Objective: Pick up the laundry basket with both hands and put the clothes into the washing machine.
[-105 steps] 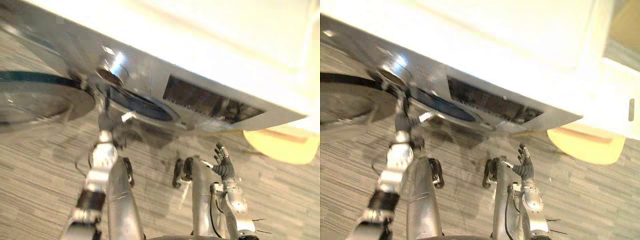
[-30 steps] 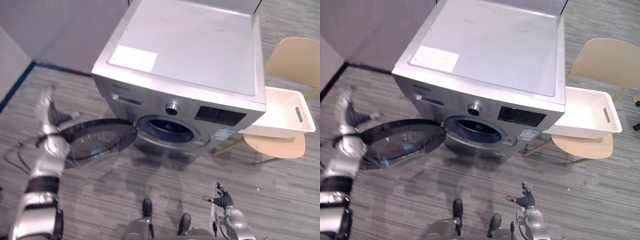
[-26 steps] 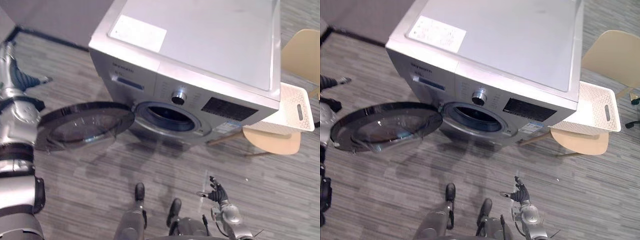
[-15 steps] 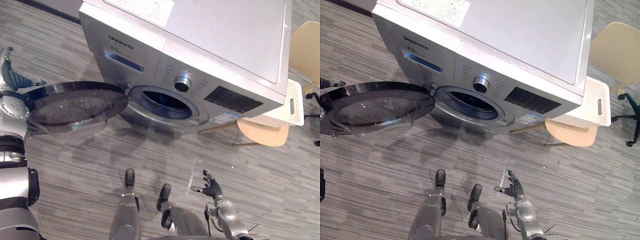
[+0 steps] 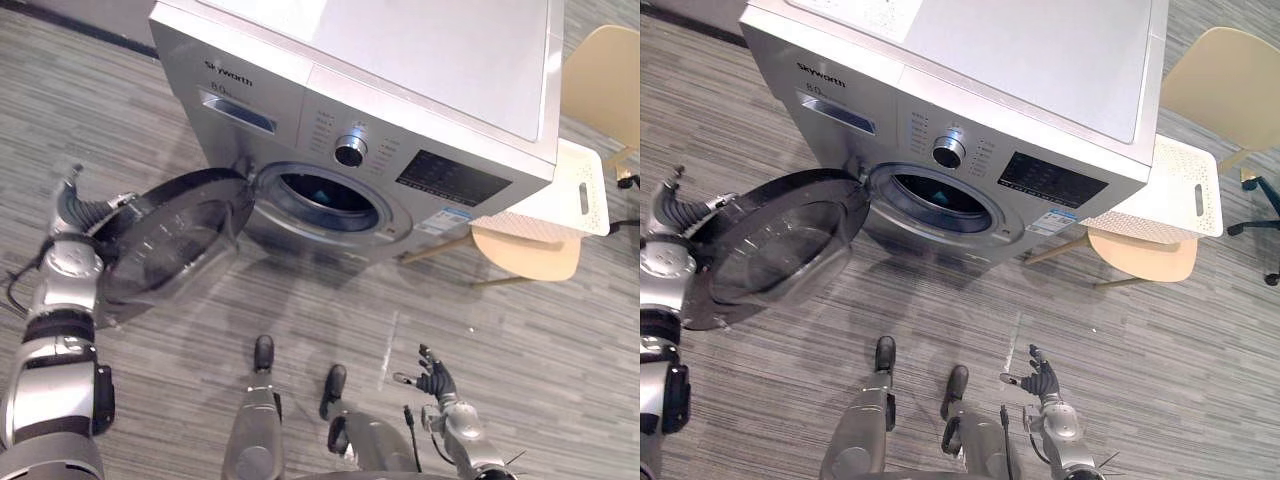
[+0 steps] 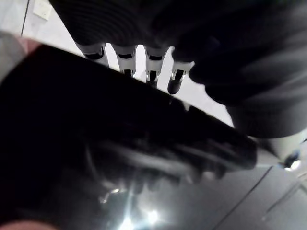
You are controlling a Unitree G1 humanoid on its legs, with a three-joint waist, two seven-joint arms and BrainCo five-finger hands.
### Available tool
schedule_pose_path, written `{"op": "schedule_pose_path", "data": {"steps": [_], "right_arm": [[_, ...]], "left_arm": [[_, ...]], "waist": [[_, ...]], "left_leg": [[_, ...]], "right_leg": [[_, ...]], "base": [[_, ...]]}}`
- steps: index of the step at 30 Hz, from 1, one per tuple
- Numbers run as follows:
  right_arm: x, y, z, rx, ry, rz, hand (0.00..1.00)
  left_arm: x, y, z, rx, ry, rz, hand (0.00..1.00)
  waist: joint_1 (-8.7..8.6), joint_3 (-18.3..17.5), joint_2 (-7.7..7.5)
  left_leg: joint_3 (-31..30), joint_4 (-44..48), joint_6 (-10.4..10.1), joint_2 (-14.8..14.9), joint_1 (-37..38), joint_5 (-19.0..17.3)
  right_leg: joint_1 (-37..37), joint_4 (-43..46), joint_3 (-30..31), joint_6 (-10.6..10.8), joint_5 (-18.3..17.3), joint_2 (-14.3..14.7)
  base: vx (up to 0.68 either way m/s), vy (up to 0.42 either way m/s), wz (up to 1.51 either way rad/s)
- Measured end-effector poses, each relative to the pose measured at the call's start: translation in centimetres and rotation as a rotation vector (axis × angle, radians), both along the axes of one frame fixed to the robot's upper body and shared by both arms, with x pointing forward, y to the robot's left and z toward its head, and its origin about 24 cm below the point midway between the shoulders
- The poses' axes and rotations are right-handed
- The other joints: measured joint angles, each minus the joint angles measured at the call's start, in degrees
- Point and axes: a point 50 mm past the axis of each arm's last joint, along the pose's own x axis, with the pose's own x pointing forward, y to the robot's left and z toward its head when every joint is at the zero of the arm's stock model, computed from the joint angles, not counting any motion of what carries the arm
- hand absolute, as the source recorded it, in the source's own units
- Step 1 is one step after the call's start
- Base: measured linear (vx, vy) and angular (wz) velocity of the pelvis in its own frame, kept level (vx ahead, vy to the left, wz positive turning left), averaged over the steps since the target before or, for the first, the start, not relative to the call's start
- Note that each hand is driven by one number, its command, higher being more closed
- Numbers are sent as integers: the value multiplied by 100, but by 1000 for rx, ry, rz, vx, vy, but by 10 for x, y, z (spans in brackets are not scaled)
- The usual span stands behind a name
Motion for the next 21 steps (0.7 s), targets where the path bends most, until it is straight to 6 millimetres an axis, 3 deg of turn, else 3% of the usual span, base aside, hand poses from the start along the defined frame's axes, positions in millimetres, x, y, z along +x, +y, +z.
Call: {"op": "schedule_pose_path", "data": {"steps": [2,3,4,5,6,9,11,13,15,17,20,21], "right_arm": [[-3,-9,-2,-19,22,-14,0],[-4,-11,-3,-21,29,-23,0],[-6,-13,-5,-22,44,-37,0],[-6,-14,-5,-21,48,-42,0],[-7,-15,-6,-22,57,-48,0],[-3,-11,-4,-17,47,-47,0],[-1,-7,-3,-20,36,-52,0],[4,-3,-1,-33,23,-40,0],[6,-2,1,-41,10,-41,0],[7,-4,3,-47,3,-44,0],[8,-17,11,-84,-27,-44,0],[8,-20,12,-93,-30,-46,0]], "left_arm": [[-7,-30,-46,-124,31,-74,0],[-9,-39,-56,-163,37,-94,0],[-17,-59,-82,-238,82,-136,0],[-22,-69,-95,-296,91,-142,0],[-28,-95,-116,-398,110,-171,0],[-41,-169,-154,-623,188,-287,0],[-42,-199,-161,-690,219,-347,0],[-39,-225,-159,-739,232,-403,0],[-24,-247,-145,-766,211,-467,0],[-6,-269,-122,-785,161,-550,0],[25,-306,-60,-853,-22,-698,0],[28,-312,-51,-859,-52,-723,0]], "waist": [[7,-19,161],[3,-30,211],[3,-67,320],[-1,-89,367],[-30,-141,458],[-189,-220,606],[-240,-220,605],[-373,-221,606],[-520,-221,616],[-730,-221,622],[-996,-210,722],[-1009,-212,745]], "left_leg": [[-20,-187,-5,-96,131,120],[-28,-242,4,-118,180,153],[-31,-377,12,-156,333,203],[-24,-430,14,-178,404,218],[-21,-547,5,-232,517,257],[39,-716,36,-325,637,324],[161,-715,44,-336,621,329],[418,-713,75,-343,631,352],[690,-713,76,-339,613,351],[808,-713,77,-338,596,352],[917,-716,78,-325,578,351],[919,-717,78,-321,578,351]], "right_leg": [[15,126,-44,69,-163,-103],[44,141,-65,78,-186,-123],[124,167,-71,100,-209,-157],[147,203,-62,116,-233,-180],[175,251,-55,168,-287,-233],[141,299,-9,218,-322,-329],[72,296,105,248,-292,-342],[-14,220,356,289,-195,-332],[-120,94,623,304,-24,-313],[-139,-86,781,308,142,-303],[-165,-204,970,296,268,-283],[-185,-203,1007,291,277,-275]], "base": [[-43,14,19],[-27,27,19],[-12,32,11],[-2,51,8],[-2,67,5],[19,84,0],[25,44,-25],[42,37,-63],[42,20,-82],[27,15,-56],[24,8,-35],[34,-4,-31]]}}
